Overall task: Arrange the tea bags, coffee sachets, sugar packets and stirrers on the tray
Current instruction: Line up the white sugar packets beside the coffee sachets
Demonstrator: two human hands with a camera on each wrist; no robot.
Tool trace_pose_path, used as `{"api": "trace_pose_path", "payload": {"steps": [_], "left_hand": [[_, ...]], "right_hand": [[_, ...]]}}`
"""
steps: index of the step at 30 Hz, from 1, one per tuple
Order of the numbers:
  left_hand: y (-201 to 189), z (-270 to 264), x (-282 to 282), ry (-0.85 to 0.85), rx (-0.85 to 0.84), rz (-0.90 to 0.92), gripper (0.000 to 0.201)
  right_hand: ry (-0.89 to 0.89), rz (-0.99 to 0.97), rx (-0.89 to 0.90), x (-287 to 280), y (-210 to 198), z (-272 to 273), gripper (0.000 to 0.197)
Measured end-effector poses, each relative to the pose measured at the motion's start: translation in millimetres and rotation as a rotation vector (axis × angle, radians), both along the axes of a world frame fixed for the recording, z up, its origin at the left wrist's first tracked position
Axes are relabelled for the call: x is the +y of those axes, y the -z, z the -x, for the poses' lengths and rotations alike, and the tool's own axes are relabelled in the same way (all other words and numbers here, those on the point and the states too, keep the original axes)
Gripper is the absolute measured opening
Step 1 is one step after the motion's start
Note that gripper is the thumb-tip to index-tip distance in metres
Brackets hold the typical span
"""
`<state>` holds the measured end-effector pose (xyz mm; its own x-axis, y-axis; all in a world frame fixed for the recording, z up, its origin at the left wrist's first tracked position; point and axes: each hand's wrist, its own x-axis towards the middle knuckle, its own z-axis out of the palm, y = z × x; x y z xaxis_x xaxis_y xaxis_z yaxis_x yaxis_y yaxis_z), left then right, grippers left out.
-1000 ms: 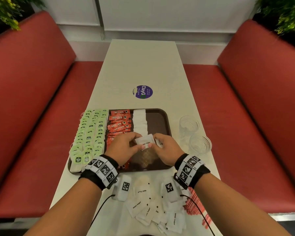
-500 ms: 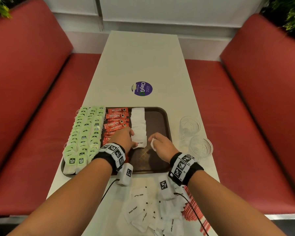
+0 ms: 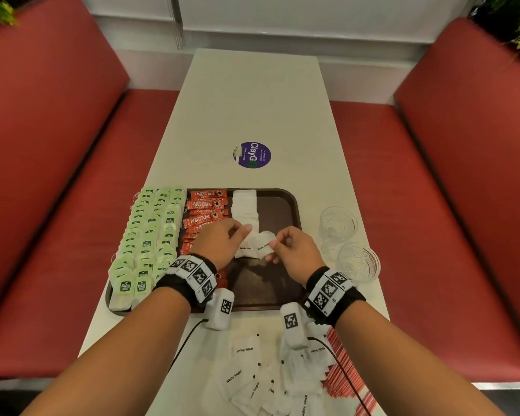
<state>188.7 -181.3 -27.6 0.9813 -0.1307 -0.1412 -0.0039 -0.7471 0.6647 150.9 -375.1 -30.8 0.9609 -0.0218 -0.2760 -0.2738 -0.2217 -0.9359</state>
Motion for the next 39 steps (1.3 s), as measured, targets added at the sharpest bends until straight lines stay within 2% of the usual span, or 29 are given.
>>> {"api": "trace_pose_path", "payload": {"steps": [2, 5, 7, 10, 12, 15, 17, 22, 26, 33, 39], "left_hand": [[-3, 7, 0, 0.085, 0.014, 0.066, 0.025], [1, 13, 0, 0.159, -0.014, 0.018, 0.02], [6, 12, 2, 0.14, -0.003, -0.033, 0.018], [11, 10, 5, 0.124, 0.072, -0.163, 0.018], [15, 8, 6, 0.086, 0.114, -0.216, 0.019], [17, 7, 3, -0.005, 0.101, -0.233, 0.024], [20, 6, 1, -0.038, 0.082, -0.247, 0.027], [23, 10, 3, -0.083, 0.067, -0.236, 0.046], [26, 14, 6, -0.055, 0.063, -0.309, 0.063], [27, 8, 1, 0.005, 0.033, -0.348, 0.057], [8, 15, 3, 0.015, 0.011, -0.357, 0.054]], "right_hand": [[-0.01, -0.076, 0.004, 5, -1, -2, 0.007], [-0.045, -0.133, 0.062, 12, 6, -4, 0.006], [-0.102, 0.007, 0.094, 14, 12, -5, 0.007], [-0.179, 0.376, 0.096, 14, 22, -6, 0.007], [-0.179, 0.463, 0.103, 14, 27, -8, 0.008], [-0.246, 0.571, 0.108, 18, 28, -11, 0.029], [-0.303, 0.633, 0.09, 22, 24, -14, 0.035], [-0.394, 0.667, 0.115, 27, 26, -19, 0.018], [-0.414, 0.689, 0.113, 27, 29, -20, 0.021], [-0.497, 0.803, 0.082, 31, 29, -24, 0.025], [-0.469, 0.803, 0.11, 24, 12, -18, 0.031]]}}
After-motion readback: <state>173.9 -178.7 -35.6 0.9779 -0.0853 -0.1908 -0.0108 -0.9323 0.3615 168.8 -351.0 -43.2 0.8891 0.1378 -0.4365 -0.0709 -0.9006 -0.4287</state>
